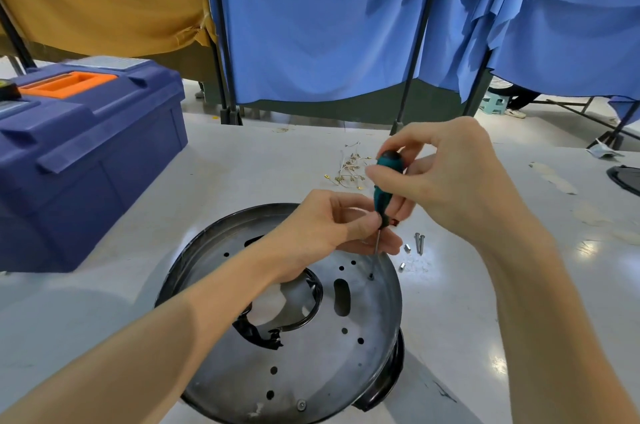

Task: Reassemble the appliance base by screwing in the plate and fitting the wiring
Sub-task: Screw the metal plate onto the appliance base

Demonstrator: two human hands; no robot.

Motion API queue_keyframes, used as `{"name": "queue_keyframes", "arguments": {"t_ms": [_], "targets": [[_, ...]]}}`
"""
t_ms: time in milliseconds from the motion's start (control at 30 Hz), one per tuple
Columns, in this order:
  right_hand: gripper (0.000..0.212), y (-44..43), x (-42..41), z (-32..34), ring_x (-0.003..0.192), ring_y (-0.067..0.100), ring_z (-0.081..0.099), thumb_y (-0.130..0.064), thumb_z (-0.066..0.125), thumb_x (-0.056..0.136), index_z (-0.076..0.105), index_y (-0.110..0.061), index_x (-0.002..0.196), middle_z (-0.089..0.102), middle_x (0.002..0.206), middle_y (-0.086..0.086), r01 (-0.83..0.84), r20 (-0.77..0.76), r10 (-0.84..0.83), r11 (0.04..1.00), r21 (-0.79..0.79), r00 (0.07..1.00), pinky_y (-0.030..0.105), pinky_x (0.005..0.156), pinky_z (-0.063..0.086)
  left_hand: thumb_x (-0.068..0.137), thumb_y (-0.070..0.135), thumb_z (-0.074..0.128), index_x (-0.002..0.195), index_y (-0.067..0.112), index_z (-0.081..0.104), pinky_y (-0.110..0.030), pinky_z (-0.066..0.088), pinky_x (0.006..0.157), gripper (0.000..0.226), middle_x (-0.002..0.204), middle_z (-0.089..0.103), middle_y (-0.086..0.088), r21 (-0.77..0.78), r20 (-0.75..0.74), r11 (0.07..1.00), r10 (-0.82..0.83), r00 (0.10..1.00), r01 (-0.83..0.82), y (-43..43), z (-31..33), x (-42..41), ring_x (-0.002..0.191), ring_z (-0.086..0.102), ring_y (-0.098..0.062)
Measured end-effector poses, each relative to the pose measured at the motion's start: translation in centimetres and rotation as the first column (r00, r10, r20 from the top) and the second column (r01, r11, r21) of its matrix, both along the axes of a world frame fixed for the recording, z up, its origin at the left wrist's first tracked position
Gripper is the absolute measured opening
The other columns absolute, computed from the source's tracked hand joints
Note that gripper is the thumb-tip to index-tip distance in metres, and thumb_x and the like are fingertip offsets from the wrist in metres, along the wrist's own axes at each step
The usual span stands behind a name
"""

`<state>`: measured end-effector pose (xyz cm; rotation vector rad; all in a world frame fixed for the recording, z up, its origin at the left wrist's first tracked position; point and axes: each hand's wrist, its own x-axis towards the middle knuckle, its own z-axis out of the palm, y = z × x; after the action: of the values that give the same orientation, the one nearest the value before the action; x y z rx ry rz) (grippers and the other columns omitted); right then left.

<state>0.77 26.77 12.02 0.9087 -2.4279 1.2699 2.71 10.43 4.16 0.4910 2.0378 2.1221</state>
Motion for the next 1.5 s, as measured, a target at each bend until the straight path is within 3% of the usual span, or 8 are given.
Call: {"name": "queue_keyframes", "arguments": {"t_ms": [167, 267, 400, 633, 833, 1100, 1333, 1500], "targets": [[0.044, -0.7, -0.3, -0.5, 0.061, 0.030, 0.062, -0.044, 0.074, 0.078, 0.050, -0.010, 0.067, 0.060, 0.067, 0.008, 0.367, -0.200, -0.334, 0.917, 0.155, 0.921, 0.047, 0.059, 0.055, 0.092, 0.013, 0.064, 0.104, 0.005, 0.069, -0.032, 0.058, 0.082, 0.015, 0.087, 0.075, -0.015, -0.024, -0.025, 0.999, 0.026, 0.999, -0.026, 0.9, 0.1, -0.1, 0.087, 0.073, -0.032], [0.047, 0.2, 0.3, 0.3, 0.058, 0.017, 0.063, -0.062, 0.070, 0.067, 0.063, -0.016, 0.072, 0.065, 0.069, -0.001, 0.217, -0.128, -0.198, 0.963, 0.159, 0.972, 0.040, 0.058, 0.056, 0.098, 0.011, 0.055, 0.108, 0.003, 0.068, -0.031, 0.056, 0.086, 0.019, 0.091, 0.075, -0.014, -0.046, -0.005, 0.996, -0.072, 0.997, 0.072, 0.6, 0.2, -0.1, 0.093, 0.072, -0.030], [0.016, 0.0, -0.3, -0.1, 0.055, 0.013, 0.061, -0.031, 0.076, 0.077, 0.072, -0.016, 0.074, 0.065, 0.066, -0.005, 0.070, -0.123, -0.055, 0.990, 0.126, 0.991, 0.034, 0.058, 0.056, 0.100, 0.012, 0.051, 0.117, 0.001, 0.064, -0.029, 0.055, 0.085, 0.024, 0.097, 0.075, -0.015, -0.021, 0.012, 0.997, -0.076, 0.997, 0.076, 0.4, 0.2, 0.3, 0.097, 0.071, -0.030], [0.054, -1.9, -1.2, -1.9, 0.053, 0.025, 0.047, -0.047, 0.064, 0.085, 0.056, -0.002, 0.057, 0.048, 0.051, 0.008, 0.347, -0.300, -0.294, 0.927, 0.142, 0.908, 0.042, 0.060, 0.050, 0.088, 0.009, 0.069, 0.106, 0.000, 0.066, -0.032, 0.059, 0.080, 0.020, 0.091, 0.075, -0.017, -0.016, -0.031, 0.998, 0.054, 0.998, -0.054, 0.9, 0.1, -0.1, 0.085, 0.073, -0.032], [0.022, 0.2, -0.6, -0.4, 0.044, 0.017, 0.065, -0.031, 0.077, 0.077, 0.071, -0.015, 0.090, 0.067, 0.073, -0.005, -0.087, 0.018, 0.086, 0.991, 0.099, 0.996, 0.032, 0.053, 0.058, 0.098, 0.004, 0.051, 0.103, 0.006, 0.069, -0.033, 0.056, 0.085, 0.019, 0.095, 0.074, -0.018, -0.003, -0.006, 1.000, -0.029, 1.000, 0.029, 0.0, 0.0, -0.1, 0.093, 0.071, -0.033], [0.040, -0.6, -1.5, -1.2, 0.056, 0.030, 0.063, -0.038, 0.067, 0.083, 0.059, -0.003, 0.065, 0.060, 0.059, 0.013, 0.347, -0.198, -0.304, 0.905, 0.246, 0.932, 0.043, 0.056, 0.056, 0.092, 0.008, 0.062, 0.106, 0.000, 0.064, -0.038, 0.059, 0.083, 0.016, 0.087, 0.075, -0.010, -0.018, -0.051, 0.995, 0.098, 0.994, -0.099, 1.4, -0.3, -0.2, 0.086, 0.073, -0.029], [0.016, 0.9, -0.5, 0.1, 0.043, 0.016, 0.065, -0.030, 0.075, 0.079, 0.072, -0.015, 0.082, 0.069, 0.067, 0.000, -0.025, -0.038, 0.030, 0.992, 0.125, 0.999, 0.029, 0.049, 0.057, 0.099, 0.000, 0.048, 0.115, -0.004, 0.064, -0.029, 0.056, 0.082, 0.024, 0.090, 0.074, -0.013, -0.032, -0.013, 0.999, -0.001, 1.000, 0.001, 0.6, -0.2, 0.0, 0.093, 0.072, -0.029], [0.040, -1.7, -0.6, -1.2, 0.051, 0.014, 0.051, -0.036, 0.071, 0.082, 0.057, -0.005, 0.061, 0.051, 0.051, 0.000, 0.256, -0.230, -0.211, 0.949, 0.183, 0.950, 0.027, 0.051, 0.044, 0.087, 0.014, 0.067, 0.108, 0.002, 0.069, -0.038, 0.057, 0.085, 0.024, 0.098, 0.073, -0.017, 0.070, -0.012, 0.997, 0.024, 1.000, -0.023, 0.5, -0.3, 0.1, 0.096, 0.071, -0.033]]}}
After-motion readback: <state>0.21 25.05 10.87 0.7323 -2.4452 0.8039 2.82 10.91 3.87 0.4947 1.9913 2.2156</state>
